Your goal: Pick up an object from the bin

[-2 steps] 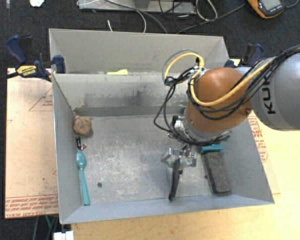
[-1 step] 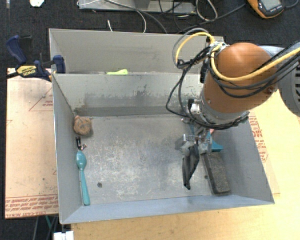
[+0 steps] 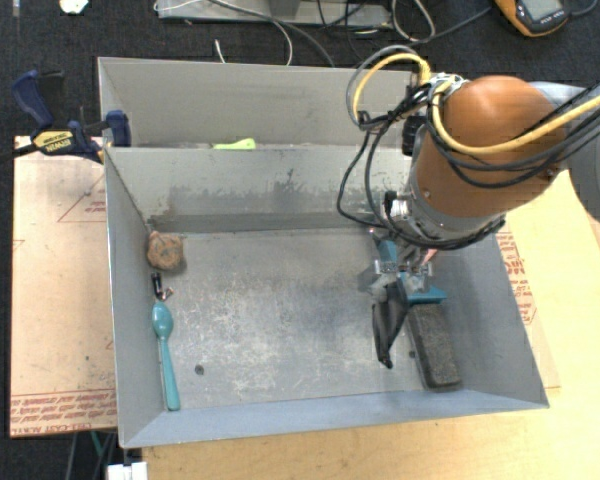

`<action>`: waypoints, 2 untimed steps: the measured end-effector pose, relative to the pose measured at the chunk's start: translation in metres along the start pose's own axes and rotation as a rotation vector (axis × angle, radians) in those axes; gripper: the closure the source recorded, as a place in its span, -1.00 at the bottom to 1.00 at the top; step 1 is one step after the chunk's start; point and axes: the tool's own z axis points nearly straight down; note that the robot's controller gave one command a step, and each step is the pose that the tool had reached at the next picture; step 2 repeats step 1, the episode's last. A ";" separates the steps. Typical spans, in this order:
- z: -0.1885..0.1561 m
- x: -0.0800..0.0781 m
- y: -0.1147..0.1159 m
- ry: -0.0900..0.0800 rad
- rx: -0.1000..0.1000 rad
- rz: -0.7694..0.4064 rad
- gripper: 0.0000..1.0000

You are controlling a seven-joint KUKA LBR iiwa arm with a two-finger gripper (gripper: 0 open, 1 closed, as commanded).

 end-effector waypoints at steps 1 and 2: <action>-0.007 0.015 0.003 -0.002 -0.023 -0.066 1.00; -0.007 0.015 0.003 -0.002 -0.023 -0.066 1.00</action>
Offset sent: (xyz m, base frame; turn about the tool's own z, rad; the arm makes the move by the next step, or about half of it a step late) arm 0.0104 -0.0026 0.1018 -0.0264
